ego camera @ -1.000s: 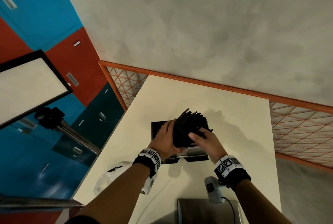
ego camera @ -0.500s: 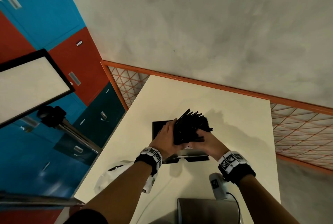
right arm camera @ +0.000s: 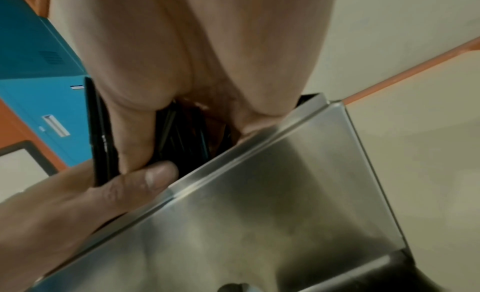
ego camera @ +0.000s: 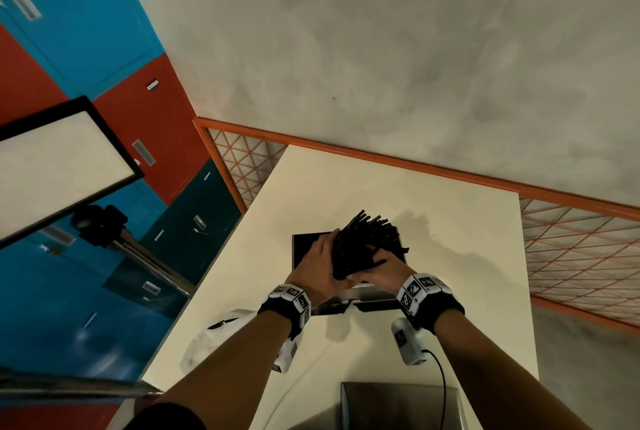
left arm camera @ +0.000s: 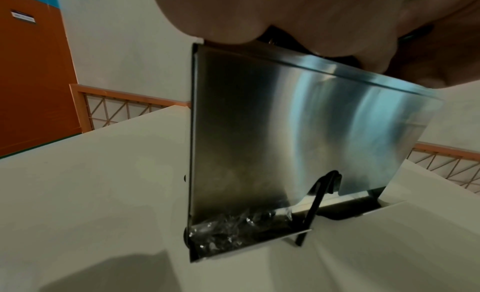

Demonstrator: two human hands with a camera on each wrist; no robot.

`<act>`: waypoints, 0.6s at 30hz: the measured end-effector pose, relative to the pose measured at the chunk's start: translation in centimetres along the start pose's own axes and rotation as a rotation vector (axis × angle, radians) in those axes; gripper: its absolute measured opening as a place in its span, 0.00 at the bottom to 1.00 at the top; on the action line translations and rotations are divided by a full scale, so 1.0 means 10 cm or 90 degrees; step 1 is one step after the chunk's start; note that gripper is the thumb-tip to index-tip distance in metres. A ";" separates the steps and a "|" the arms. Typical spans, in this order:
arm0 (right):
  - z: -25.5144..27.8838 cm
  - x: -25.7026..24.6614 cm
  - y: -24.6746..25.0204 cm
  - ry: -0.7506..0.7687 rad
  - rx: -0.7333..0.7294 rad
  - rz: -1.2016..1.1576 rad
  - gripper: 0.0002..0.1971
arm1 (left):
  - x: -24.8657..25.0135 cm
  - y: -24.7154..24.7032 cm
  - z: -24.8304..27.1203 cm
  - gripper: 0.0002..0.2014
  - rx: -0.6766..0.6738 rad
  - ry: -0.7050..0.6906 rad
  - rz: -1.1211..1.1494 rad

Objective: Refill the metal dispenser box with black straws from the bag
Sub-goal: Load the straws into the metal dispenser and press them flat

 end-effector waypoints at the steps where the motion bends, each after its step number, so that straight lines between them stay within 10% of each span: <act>1: 0.00 -0.01 -0.01 0.001 0.006 -0.007 0.20 | 0.00 0.01 0.00 0.54 0.002 0.003 0.005; 18: 0.22 -0.13 0.22 0.022 0.234 -0.245 0.14 | -0.05 -0.01 -0.02 0.58 0.026 0.029 0.003</act>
Point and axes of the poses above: each hand's wrist, its own z-axis away from the middle knuckle, its own y-axis out of the back of the hand, x = y × z, the point moved 6 cm from there along -z, towards the middle knuckle, and after that the axes turned 10 degrees about x, right-handed, at the moved point
